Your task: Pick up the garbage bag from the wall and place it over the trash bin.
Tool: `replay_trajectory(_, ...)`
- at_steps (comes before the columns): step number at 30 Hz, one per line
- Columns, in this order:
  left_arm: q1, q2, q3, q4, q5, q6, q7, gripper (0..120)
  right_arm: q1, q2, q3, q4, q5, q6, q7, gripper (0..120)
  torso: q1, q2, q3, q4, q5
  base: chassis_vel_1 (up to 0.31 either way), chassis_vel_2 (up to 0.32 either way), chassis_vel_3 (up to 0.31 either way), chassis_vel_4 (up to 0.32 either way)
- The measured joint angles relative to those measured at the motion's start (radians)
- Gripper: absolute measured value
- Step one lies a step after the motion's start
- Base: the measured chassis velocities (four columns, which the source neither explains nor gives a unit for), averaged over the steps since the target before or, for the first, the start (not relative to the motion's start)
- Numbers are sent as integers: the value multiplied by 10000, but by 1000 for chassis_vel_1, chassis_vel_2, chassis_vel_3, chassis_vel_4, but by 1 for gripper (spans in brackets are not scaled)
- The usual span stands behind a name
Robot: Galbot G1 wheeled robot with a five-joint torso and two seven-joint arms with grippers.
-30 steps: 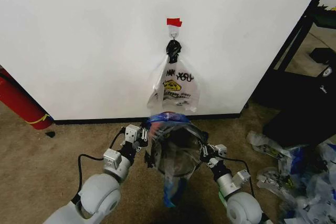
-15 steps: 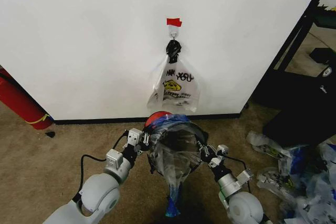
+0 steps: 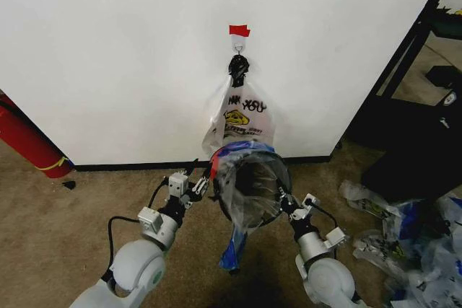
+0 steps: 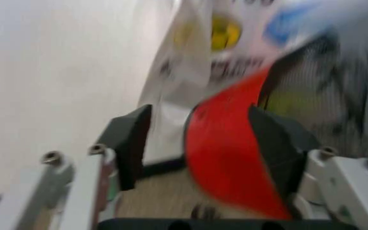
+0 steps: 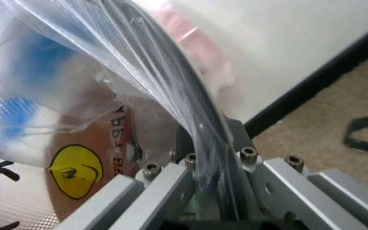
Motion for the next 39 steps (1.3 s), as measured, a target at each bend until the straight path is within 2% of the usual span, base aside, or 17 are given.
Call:
replay_trajectory(2,145,118,58,-72,-38,130,-54,72,24,19,4,24,27,12,256,0,0,0,0,0,0,0,0,0,0)
replay_trajectory(4,442,389,193,-351,-331,372,83,81,63,29,11,68,28,35,744,0,0,0,0,1,0,0,0,0,0)
replay_trajectory(8,658,739,336,-1282,-1837,935,475,97,80,13,52,158,-129,96,1590,0,0,0,0,-1,1,0,0,0,0)
replay_trajectory(9,658,739,336,-1282,-1837,935,475,97,80,13,52,158,-129,96,1590,0,0,0,0,-1,1,0,0,0,0)
replay_trajectory(10,688,811,358,-1641,-2368,1100,693,98,80,14,73,207,-189,107,1845,0,0,0,0,-2,1,0,0,0,0)
replay_trajectory(14,918,885,538,-2578,-3039,1493,1006,100,69,44,96,267,-471,118,2364,0,0,0,0,-1,1,0,0,0,0)
replay_trajectory(18,1193,880,772,-2835,-2739,1799,946,100,61,57,105,276,-595,126,2522,0,0,1,-1,0,2,0,0,0,0)
replay_trajectory(22,1325,895,1094,-2108,-1249,1837,627,100,29,69,106,411,-642,127,2591,0,0,0,0,0,0,0,0,0,0)
replay_trajectory(25,1292,889,1208,-1878,-966,1918,266,100,-4,72,81,517,-732,128,2597,0,0,0,0,0,0,0,0,0,0)
replay_trajectory(29,1150,864,1232,-1787,-1024,2151,-294,89,-38,66,51,630,-883,114,2603,0,0,0,0,-1,0,0,0,0,0)
replay_trajectory(31,1145,864,1230,-1787,-1049,2161,-318,88,-37,65,50,633,-895,111,2608,0,0,0,0,0,0,0,0,0,0)
replay_trajectory(33,1156,879,1210,-1825,-1213,2216,-353,76,-27,60,50,633,-931,90,2644,0,0,0,0,-1,0,0,0,0,0)
replay_trajectory(37,1235,940,1177,-1969,-1429,2277,114,59,5,73,51,633,-955,59,2704,0,0,0,0,0,1,0,0,0,0)
replay_trajectory(39,1236,942,1187,-1969,-1427,2277,255,56,5,81,50,635,-956,52,2714,0,0,0,0,0,1,0,0,0,0)
